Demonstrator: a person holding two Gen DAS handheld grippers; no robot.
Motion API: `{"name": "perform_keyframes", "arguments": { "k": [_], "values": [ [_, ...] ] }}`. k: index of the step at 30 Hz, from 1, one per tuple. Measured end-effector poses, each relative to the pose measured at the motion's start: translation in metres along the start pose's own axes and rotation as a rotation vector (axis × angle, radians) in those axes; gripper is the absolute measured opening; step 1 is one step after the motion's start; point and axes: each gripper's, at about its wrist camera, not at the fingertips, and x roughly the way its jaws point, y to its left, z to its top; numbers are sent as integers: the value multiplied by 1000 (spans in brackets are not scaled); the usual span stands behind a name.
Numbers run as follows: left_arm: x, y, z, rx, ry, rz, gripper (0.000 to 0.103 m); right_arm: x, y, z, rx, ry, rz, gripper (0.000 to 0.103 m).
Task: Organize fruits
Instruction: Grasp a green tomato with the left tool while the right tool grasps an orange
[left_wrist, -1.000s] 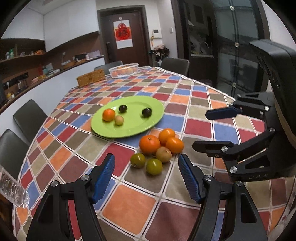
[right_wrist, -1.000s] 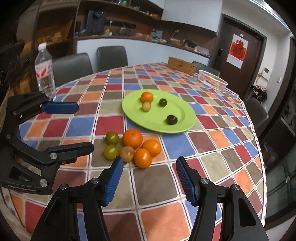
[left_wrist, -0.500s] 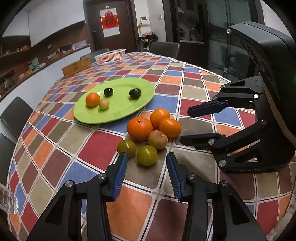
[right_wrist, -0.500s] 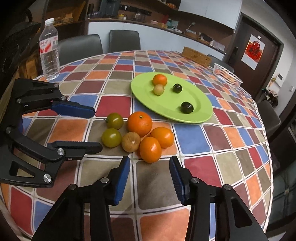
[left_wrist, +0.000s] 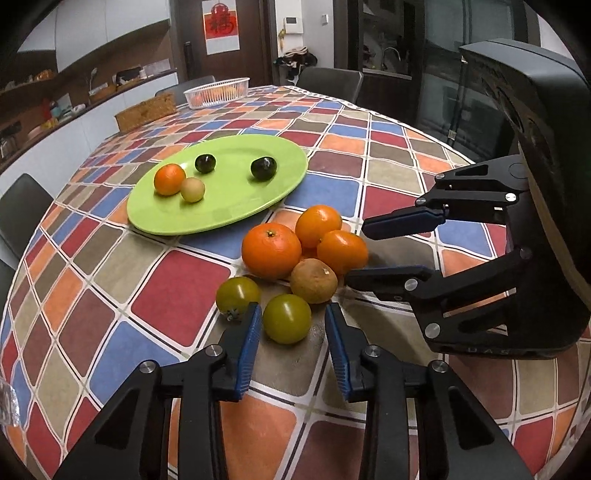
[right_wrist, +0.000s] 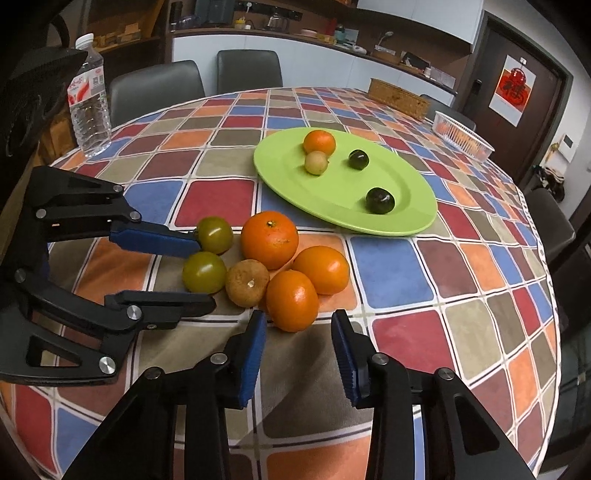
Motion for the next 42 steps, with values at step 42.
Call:
{"name": "perform_keyframes", "arguments": {
  "k": [42],
  "values": [
    [-63, 10, 25, -122, -166, 27, 28, -57, -11, 16, 202, -161, 10, 31]
  ]
}}
